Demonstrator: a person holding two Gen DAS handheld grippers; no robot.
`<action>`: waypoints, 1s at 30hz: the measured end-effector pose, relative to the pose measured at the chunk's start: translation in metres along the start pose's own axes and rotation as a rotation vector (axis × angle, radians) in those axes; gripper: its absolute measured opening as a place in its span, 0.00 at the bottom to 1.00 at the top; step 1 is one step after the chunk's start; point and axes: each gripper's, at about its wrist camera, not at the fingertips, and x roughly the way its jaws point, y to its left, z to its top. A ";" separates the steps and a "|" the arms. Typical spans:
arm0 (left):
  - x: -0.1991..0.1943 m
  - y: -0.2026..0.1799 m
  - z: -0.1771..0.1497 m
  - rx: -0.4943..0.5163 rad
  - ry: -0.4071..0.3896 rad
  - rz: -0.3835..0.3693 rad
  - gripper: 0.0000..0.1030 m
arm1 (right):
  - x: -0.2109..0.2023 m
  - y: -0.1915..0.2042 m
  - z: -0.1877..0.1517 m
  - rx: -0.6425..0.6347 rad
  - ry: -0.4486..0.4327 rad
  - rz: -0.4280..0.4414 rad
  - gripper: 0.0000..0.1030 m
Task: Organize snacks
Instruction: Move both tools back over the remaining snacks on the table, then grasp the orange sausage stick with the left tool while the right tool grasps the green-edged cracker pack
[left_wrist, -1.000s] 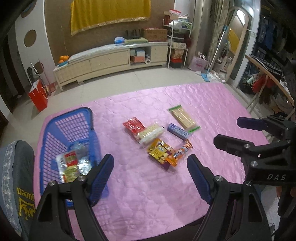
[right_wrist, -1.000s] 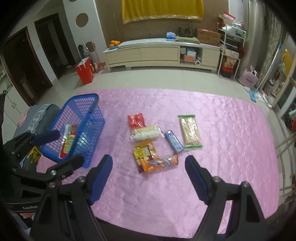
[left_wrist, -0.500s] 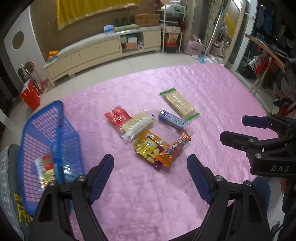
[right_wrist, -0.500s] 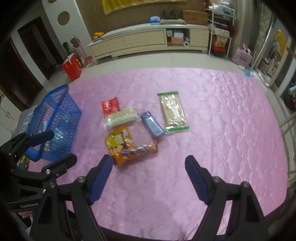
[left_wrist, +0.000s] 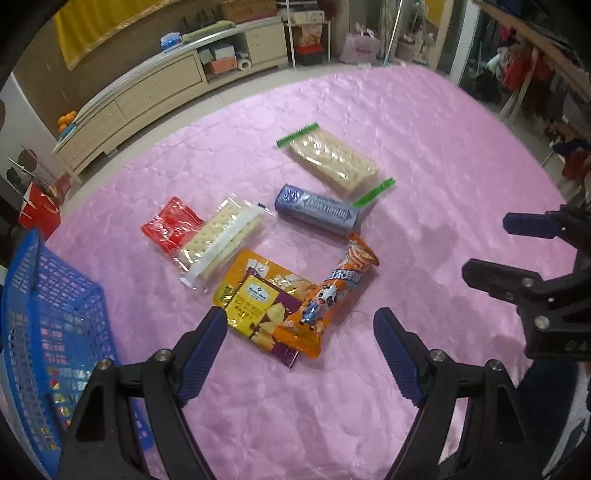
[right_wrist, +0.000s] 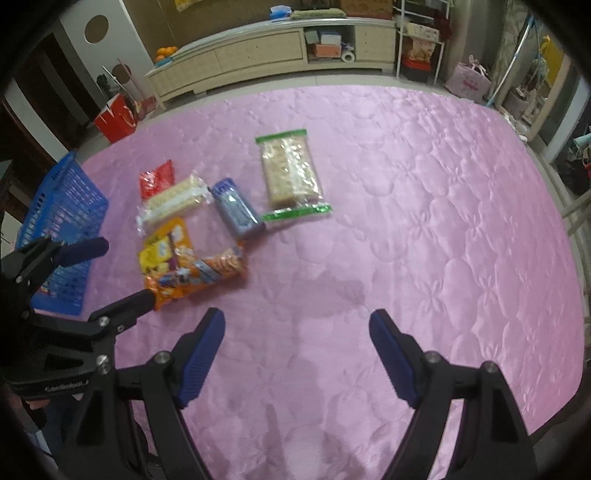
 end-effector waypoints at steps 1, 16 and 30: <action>0.006 -0.001 0.001 0.000 0.018 -0.006 0.77 | 0.004 -0.001 0.000 0.001 0.004 -0.003 0.81; 0.046 -0.030 0.014 0.121 0.062 -0.036 0.52 | 0.023 -0.025 -0.007 0.054 0.023 0.005 0.81; 0.037 -0.027 0.007 0.050 0.039 -0.062 0.15 | 0.016 -0.035 0.010 0.031 0.026 0.019 0.82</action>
